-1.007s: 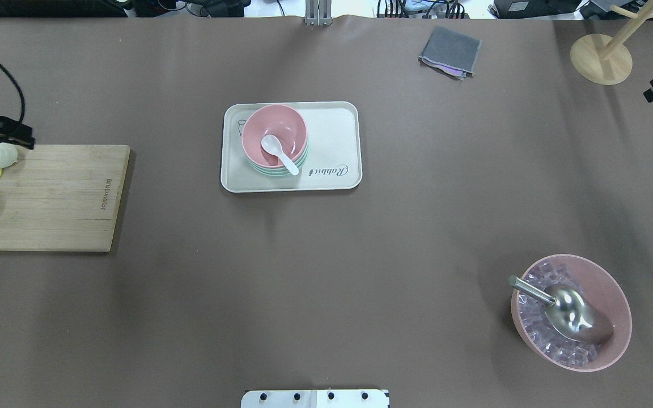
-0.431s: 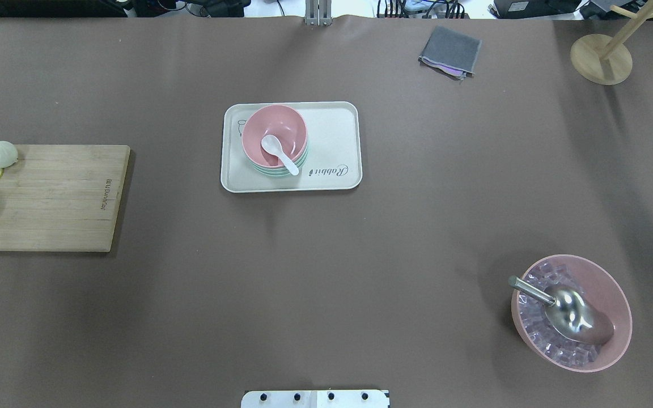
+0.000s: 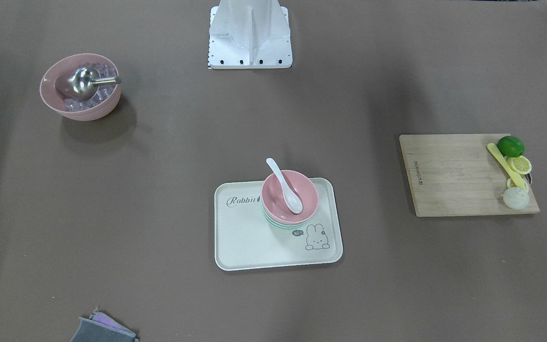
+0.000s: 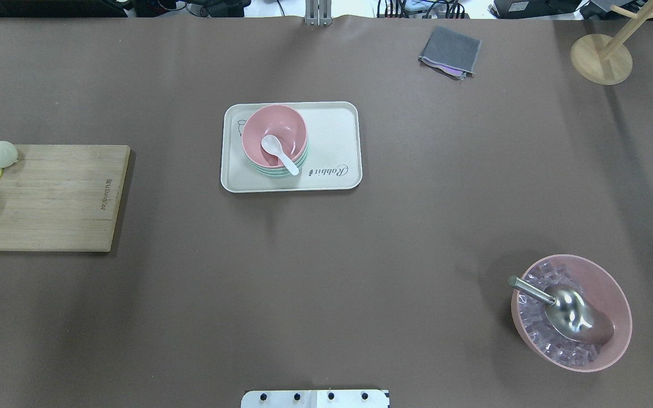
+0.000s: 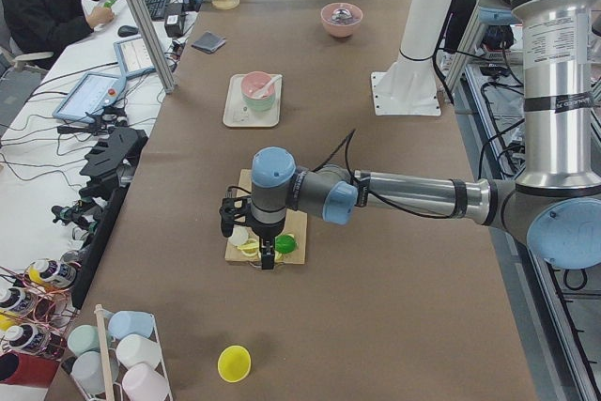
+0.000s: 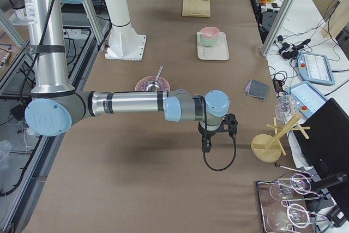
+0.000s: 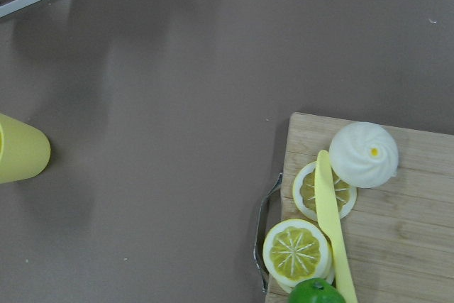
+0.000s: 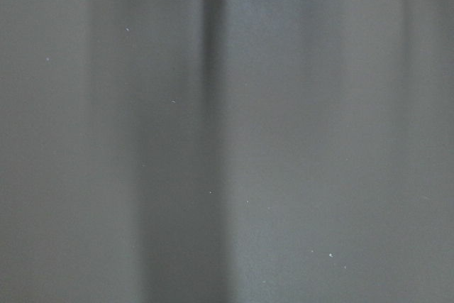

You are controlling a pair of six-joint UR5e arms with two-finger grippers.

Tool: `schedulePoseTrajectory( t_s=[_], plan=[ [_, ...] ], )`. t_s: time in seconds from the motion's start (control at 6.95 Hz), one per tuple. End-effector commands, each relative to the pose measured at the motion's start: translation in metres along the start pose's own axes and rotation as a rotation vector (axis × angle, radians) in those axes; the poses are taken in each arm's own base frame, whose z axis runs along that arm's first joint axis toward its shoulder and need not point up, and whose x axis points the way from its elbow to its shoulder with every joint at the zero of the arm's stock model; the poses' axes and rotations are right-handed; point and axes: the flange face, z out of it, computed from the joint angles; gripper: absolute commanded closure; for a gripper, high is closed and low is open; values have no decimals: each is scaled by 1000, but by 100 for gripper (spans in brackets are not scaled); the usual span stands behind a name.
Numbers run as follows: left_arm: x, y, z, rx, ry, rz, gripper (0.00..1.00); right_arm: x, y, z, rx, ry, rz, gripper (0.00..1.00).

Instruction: Stack pink bowl on green and place spoon

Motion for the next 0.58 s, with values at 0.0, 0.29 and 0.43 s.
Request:
schedulePoseTrajectory(
  t_s=[0.0, 0.29, 0.43],
  plan=[
    [-24, 4, -17, -21, 62, -35, 2, 5, 5, 3, -10, -7, 18, 0],
    [-19, -7, -19, -34, 55, -49, 2, 0, 2, -2, 1, -9, 7, 0],
    [-23, -6, -15, -42, 54, -56, 2, -1, 2, -3, 4, -8, 5, 0]
  ],
)
